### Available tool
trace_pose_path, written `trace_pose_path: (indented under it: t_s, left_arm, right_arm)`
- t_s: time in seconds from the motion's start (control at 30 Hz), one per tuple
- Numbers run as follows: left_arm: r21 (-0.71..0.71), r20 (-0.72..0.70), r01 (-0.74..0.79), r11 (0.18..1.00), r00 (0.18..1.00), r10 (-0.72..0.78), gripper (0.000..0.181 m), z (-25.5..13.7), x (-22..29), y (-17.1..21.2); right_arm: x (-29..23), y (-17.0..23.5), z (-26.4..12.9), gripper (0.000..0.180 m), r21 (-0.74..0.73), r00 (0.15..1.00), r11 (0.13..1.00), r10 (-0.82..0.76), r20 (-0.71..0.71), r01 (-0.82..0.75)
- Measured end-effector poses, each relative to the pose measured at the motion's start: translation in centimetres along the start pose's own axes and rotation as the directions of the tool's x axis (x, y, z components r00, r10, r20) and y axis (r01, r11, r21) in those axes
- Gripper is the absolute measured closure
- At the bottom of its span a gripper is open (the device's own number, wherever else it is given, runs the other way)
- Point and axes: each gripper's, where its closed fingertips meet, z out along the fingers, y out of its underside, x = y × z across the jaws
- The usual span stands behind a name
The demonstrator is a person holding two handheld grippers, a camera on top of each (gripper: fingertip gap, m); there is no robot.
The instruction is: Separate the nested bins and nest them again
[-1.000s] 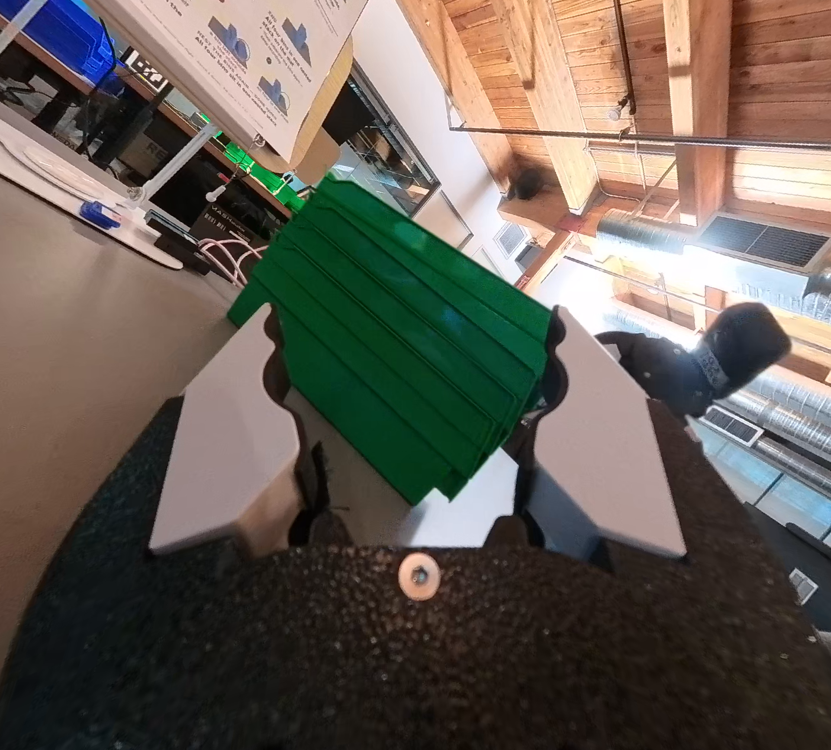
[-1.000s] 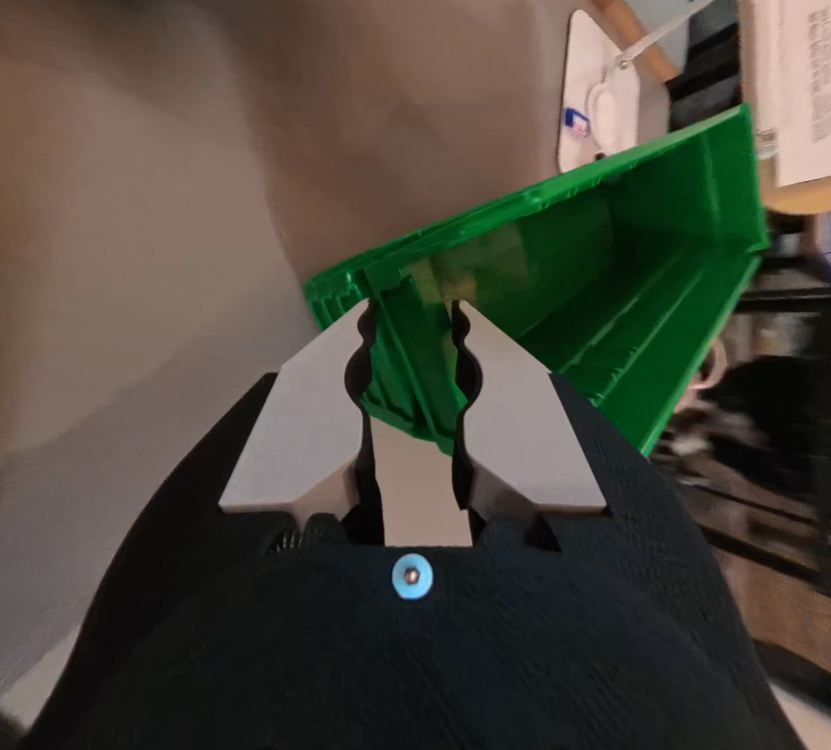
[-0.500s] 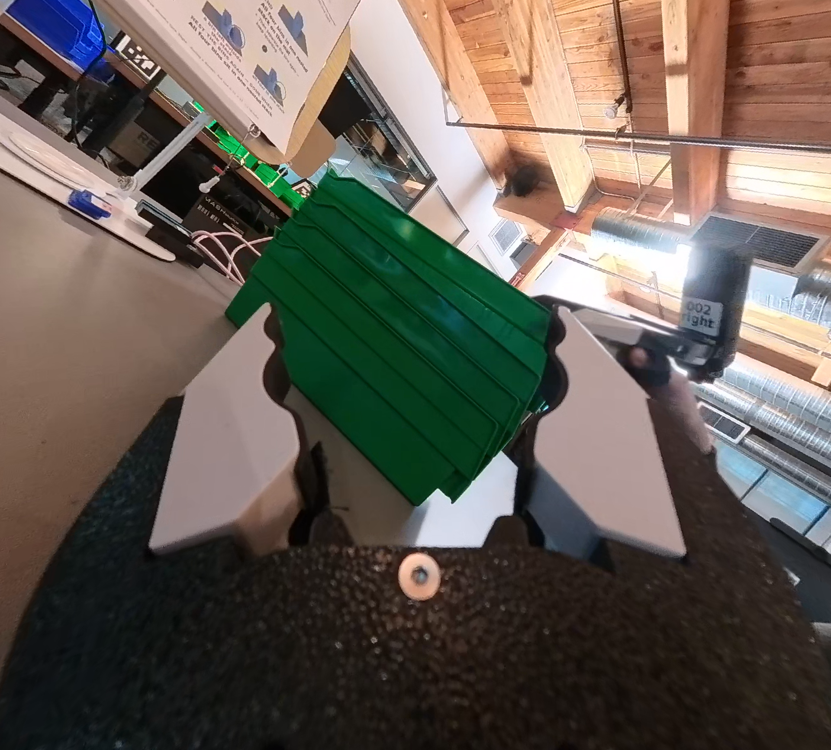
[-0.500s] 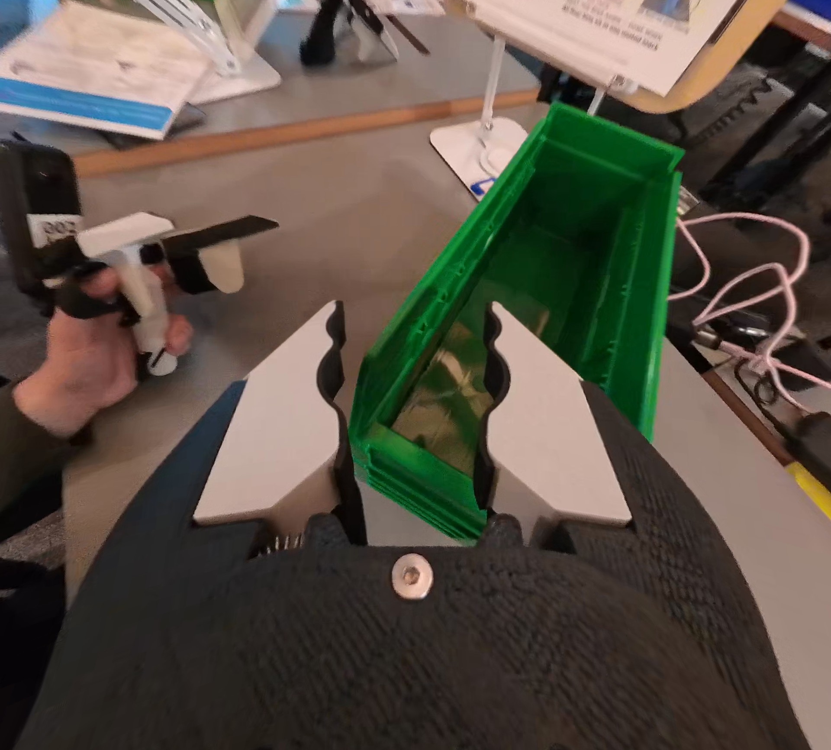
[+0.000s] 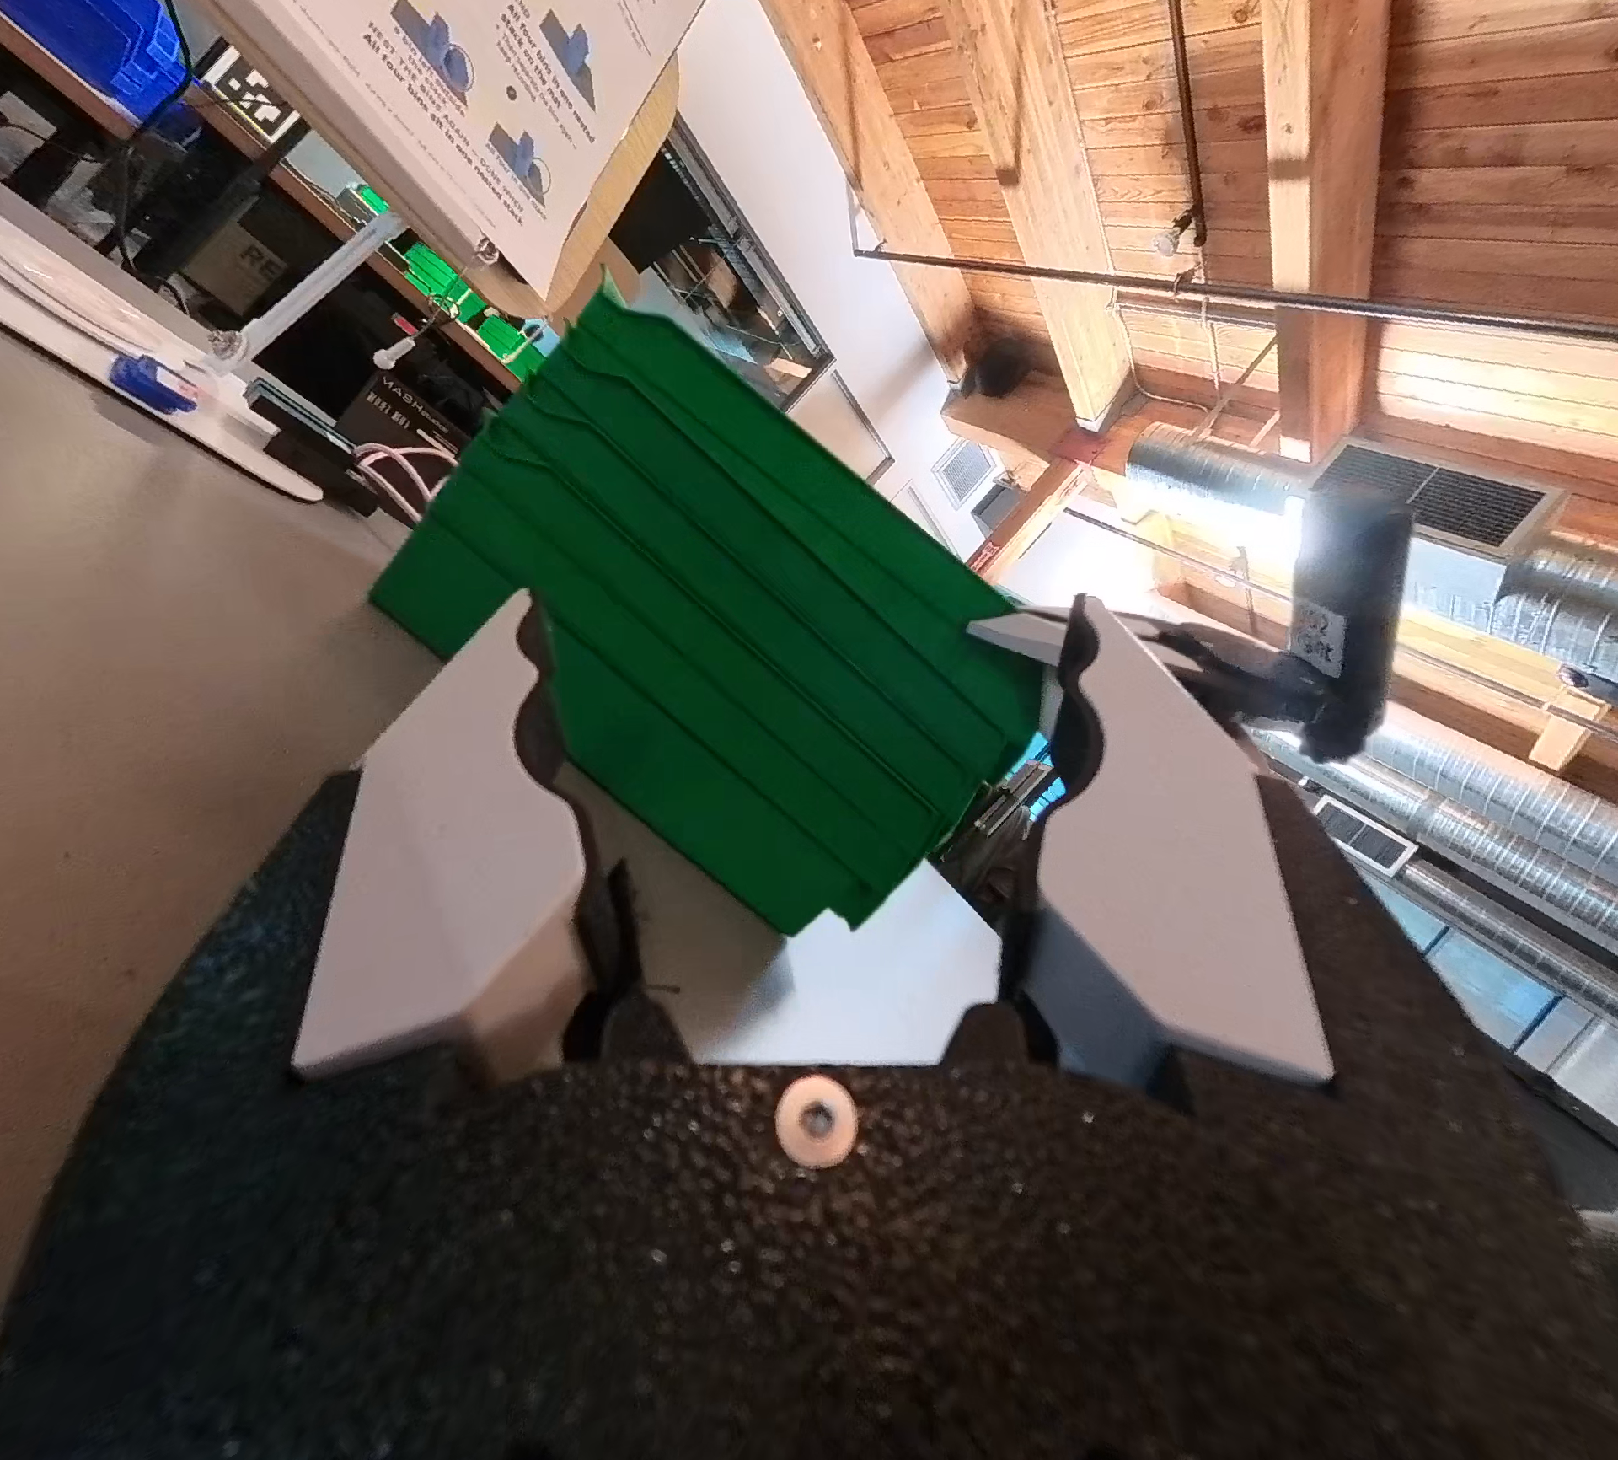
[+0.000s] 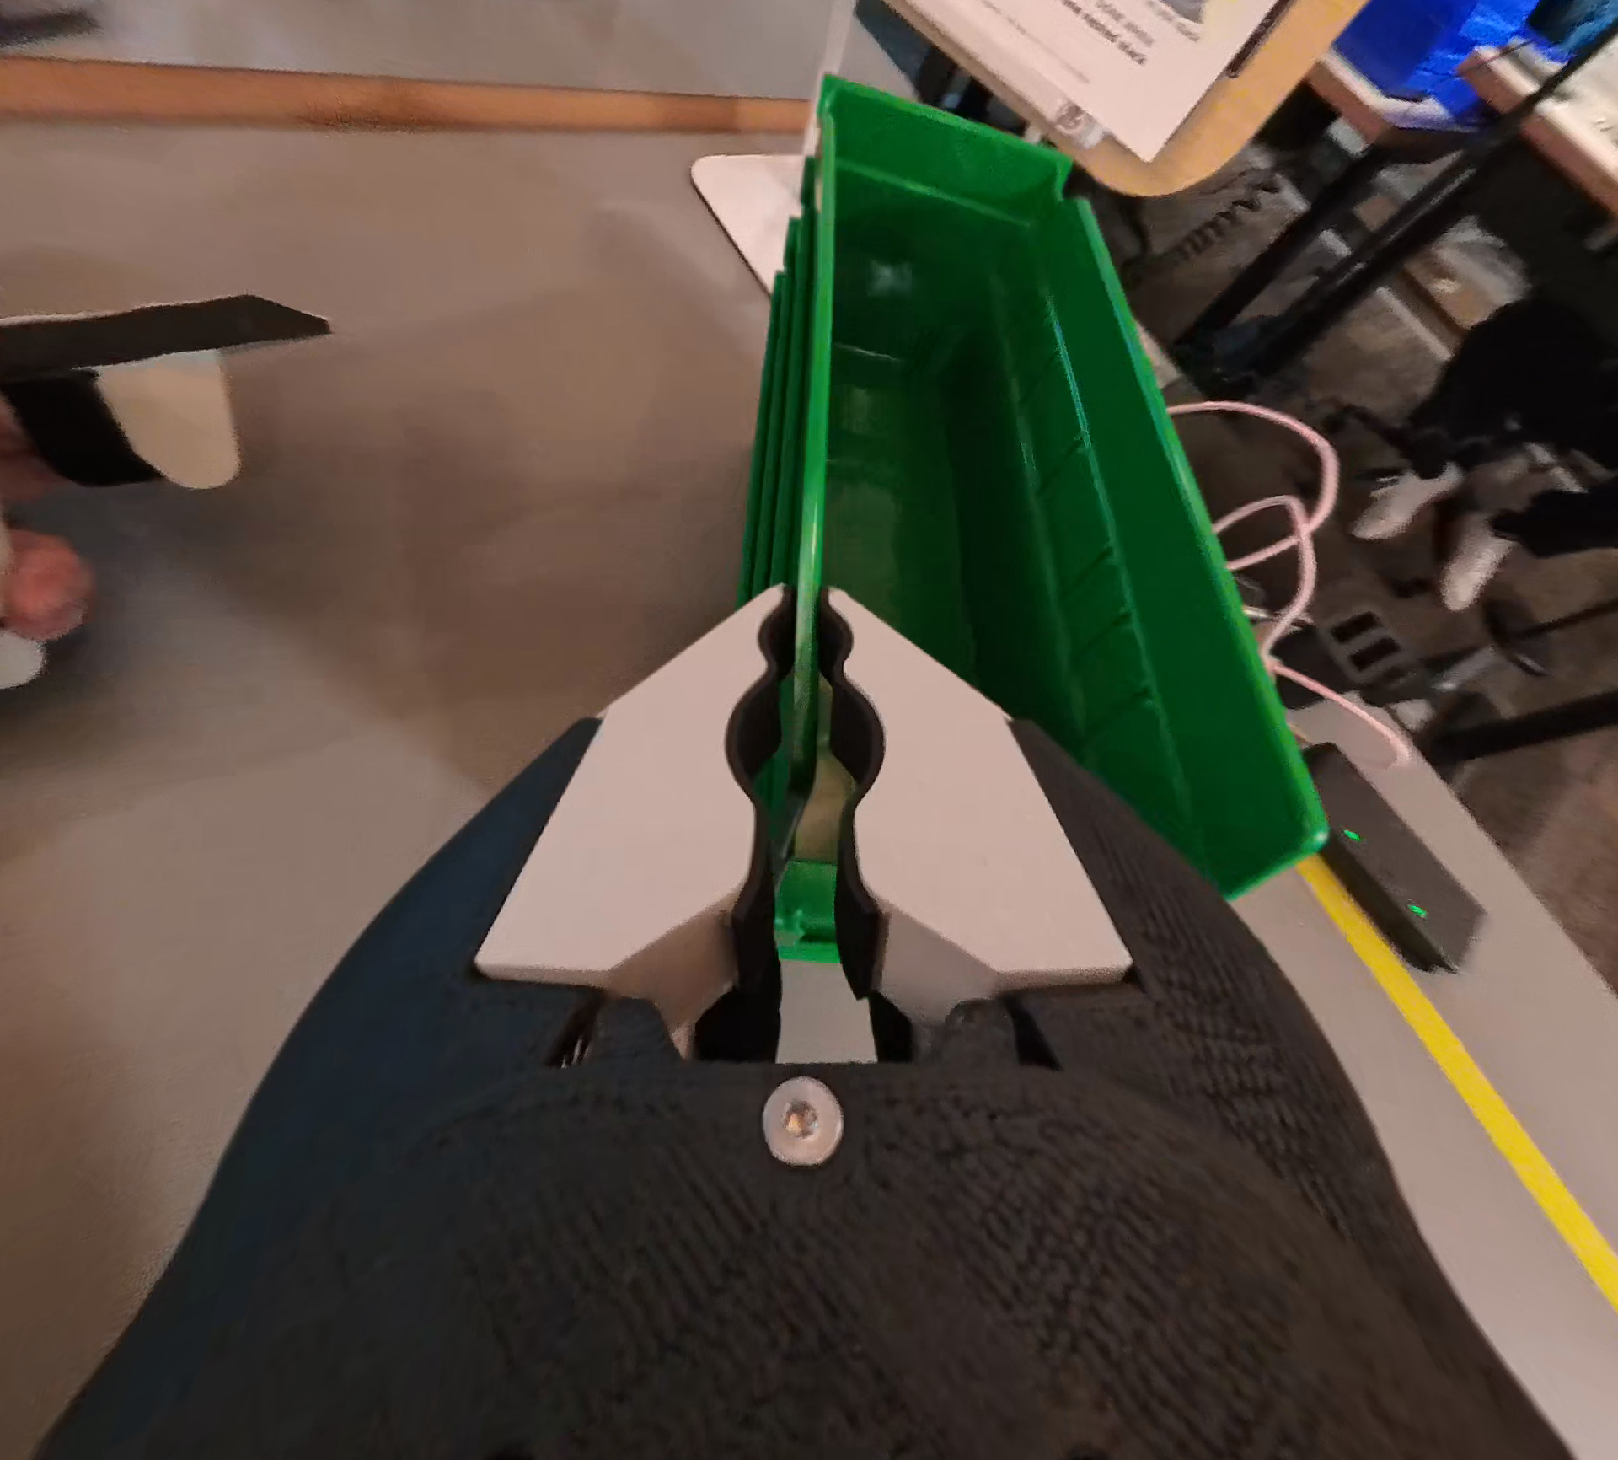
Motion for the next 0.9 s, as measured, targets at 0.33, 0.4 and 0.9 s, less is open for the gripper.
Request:
trace_pose_path:
  t_s: [0.33,0.4,0.9]
  left_arm:
    - [-0.001,-0.005,0.009,1.000,1.000,-0.009,0.069,0.0,0.0,0.0]
    - [0.002,-0.005,0.009,1.000,1.000,-0.009,0.070,0.0,0.0,0.0]
    - [0.002,-0.005,0.012,1.000,1.000,-0.012,0.071,0.0,0.0,0.0]
  right_arm:
    - [0.7,-1.9,-0.2,0.179,0.173,0.990,0.977,0.111,0.082,-0.123]
    - [0.9,-2.1,-0.2,0.180,0.202,0.988,0.969,0.124,0.093,-0.141]
    - [-1.1,0.1,0.0,0.121,0.071,0.971,0.992,0.089,0.222,-0.107]
